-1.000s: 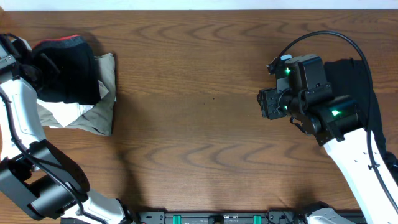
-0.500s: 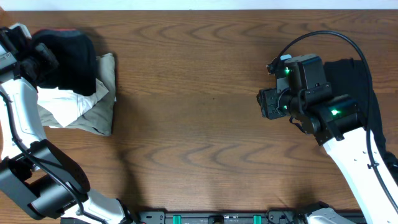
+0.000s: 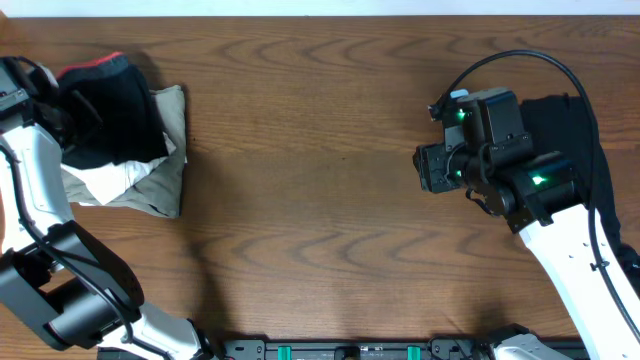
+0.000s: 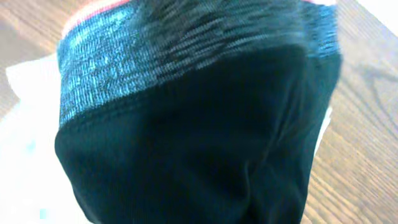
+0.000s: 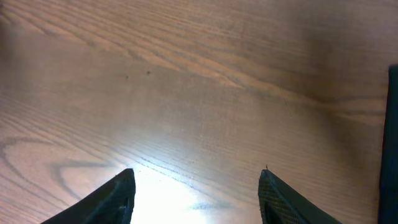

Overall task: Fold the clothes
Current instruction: 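Lower the pants onto the khaki stack and press with the left gripper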

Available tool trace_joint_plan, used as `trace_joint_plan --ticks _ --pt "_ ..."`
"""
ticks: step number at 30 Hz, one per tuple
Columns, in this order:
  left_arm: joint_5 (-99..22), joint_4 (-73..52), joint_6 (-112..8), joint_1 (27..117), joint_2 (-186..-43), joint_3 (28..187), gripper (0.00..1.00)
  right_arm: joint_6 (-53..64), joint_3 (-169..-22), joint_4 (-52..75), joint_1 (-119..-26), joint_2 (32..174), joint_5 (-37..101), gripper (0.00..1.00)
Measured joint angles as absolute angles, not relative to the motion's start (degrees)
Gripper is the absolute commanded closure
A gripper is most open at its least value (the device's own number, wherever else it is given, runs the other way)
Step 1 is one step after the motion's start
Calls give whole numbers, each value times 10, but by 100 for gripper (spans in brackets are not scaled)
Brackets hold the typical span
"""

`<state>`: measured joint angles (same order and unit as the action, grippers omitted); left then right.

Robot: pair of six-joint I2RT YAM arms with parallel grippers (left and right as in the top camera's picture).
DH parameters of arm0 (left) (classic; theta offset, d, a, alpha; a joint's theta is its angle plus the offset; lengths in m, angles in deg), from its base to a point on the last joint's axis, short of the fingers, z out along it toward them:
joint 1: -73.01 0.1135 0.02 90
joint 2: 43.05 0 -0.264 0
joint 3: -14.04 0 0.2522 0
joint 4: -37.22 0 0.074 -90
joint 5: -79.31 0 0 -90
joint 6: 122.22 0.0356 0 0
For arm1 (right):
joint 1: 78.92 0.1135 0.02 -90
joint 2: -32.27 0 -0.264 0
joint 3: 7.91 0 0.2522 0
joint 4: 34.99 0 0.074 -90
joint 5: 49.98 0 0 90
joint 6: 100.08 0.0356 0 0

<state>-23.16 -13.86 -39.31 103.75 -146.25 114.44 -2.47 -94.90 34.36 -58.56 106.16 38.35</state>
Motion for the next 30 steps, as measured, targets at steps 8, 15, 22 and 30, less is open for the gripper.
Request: trace_joint_plan --ticks 8,15,22,30 --pt "-232 -225 -475 1069 -1465 1144 94 -24 -949 360 -586 1062 394 37" --pt "-227 -256 -513 1099 -1465 1144 51 -25 -949 360 -586 1062 396 37" --pt "-223 -254 -523 1100 -1465 1144 29 -25 -949 361 -586 1062 397 37" --pt "-205 -239 -520 1101 -1464 1144 28 -25 -949 366 -586 1062 397 37"
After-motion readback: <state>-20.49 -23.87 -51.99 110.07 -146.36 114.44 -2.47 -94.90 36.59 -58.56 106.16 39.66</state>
